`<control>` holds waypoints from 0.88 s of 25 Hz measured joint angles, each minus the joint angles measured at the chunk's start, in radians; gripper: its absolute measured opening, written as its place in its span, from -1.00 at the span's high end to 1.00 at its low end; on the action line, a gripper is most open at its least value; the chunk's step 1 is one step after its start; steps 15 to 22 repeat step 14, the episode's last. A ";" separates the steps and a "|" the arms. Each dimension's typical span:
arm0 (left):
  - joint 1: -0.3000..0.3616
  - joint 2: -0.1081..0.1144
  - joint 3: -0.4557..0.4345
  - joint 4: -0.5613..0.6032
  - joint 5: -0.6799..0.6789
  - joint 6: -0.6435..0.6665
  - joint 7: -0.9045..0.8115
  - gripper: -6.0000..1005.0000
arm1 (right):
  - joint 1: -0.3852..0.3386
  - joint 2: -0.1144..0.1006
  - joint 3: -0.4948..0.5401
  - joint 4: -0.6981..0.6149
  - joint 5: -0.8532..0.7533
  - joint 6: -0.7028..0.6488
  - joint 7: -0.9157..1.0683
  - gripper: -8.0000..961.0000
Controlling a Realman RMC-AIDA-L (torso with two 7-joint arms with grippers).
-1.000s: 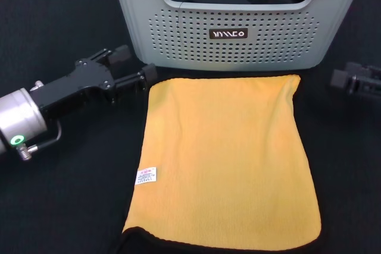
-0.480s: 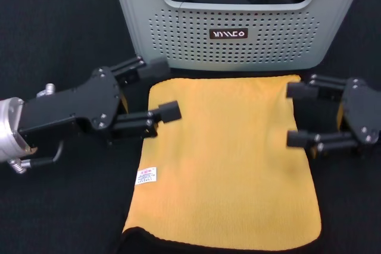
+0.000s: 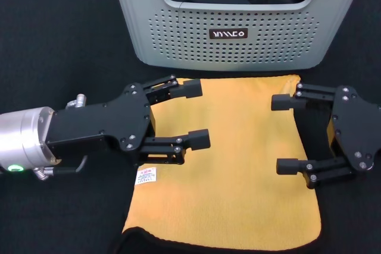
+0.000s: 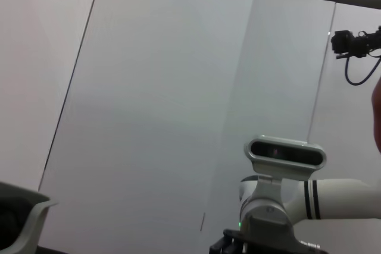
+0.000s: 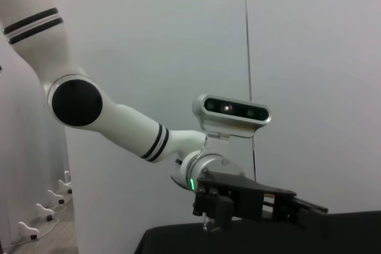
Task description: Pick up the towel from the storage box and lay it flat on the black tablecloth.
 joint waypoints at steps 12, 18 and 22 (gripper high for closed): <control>0.000 -0.013 0.001 0.001 0.001 0.025 0.014 -0.78 | -0.022 -0.004 -0.021 0.030 0.064 0.003 -0.047 -0.85; 0.000 -0.015 0.001 0.000 0.001 0.026 0.013 -0.78 | -0.022 -0.004 -0.027 0.033 0.064 0.003 -0.051 -0.85; 0.000 -0.015 0.001 0.000 0.001 0.026 0.013 -0.78 | -0.022 -0.004 -0.027 0.033 0.064 0.003 -0.051 -0.85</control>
